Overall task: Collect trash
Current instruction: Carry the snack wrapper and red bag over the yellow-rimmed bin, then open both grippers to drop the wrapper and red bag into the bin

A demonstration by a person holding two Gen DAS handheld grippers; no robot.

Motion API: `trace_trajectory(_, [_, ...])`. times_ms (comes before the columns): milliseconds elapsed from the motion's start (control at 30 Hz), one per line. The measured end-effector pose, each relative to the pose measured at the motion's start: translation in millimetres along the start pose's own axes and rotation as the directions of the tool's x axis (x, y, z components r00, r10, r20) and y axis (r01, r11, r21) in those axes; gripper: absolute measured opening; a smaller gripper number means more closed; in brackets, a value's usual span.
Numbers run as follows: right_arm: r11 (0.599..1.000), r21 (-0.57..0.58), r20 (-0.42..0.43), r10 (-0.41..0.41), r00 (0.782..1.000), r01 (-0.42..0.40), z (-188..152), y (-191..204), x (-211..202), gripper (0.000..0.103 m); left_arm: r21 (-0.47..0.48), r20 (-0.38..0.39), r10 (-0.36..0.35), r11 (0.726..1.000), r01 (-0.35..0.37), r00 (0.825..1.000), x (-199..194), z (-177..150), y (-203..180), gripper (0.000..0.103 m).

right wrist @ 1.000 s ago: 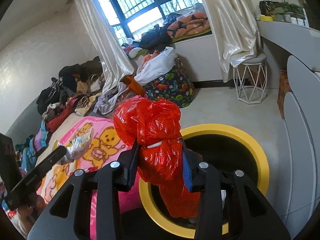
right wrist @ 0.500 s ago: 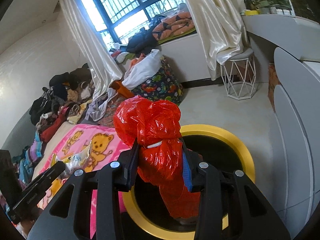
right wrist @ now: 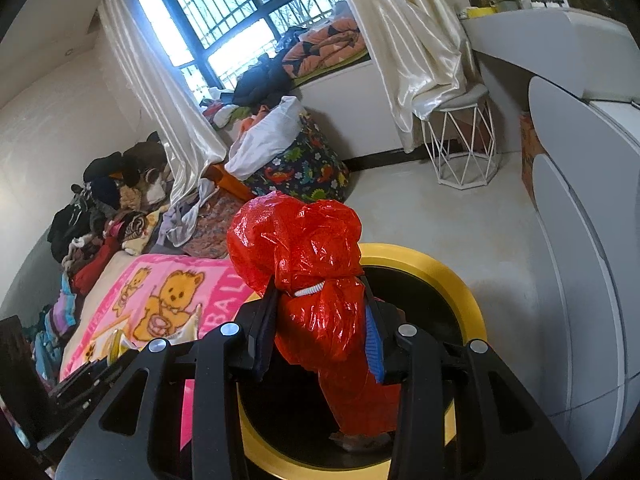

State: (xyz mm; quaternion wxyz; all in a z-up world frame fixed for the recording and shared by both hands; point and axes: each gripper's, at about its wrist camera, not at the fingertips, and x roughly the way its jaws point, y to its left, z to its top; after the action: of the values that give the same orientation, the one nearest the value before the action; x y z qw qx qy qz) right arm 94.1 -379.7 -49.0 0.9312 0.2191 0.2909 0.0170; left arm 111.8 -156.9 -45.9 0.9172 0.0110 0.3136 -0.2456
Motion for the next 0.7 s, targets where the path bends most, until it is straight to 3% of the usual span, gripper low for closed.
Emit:
trace_trajectory(433, [0.999,0.05,-0.042,-0.009,0.999,0.011,1,-22,16,0.037,0.075,-0.111,-0.047,0.996,0.056,0.993,45,-4,-24,0.026])
trace_trajectory(533, [0.998,0.061,-0.033,-0.006,0.999,0.008,3,-27,18,0.043,0.073,-0.122,-0.058,0.995,0.067,0.991,53,-6,-25,0.028])
trace_trajectory(600, [0.997,0.071,-0.034,-0.006,0.999,0.008,2,-29,19,0.056,0.058,-0.129,-0.084,0.994,0.092,0.988,56,-6,-24,0.03])
trace_trajectory(667, [0.997,0.078,-0.034,-0.014,0.999,0.016,2,-32,19,0.06,0.038,-0.12,-0.099,0.994,0.104,0.988,55,-6,-21,0.045])
trace_trajectory(700, [0.997,0.079,-0.036,-0.016,0.999,0.019,1,-33,19,0.06,0.029,-0.107,-0.099,0.994,0.103,0.989,53,-5,-20,0.058])
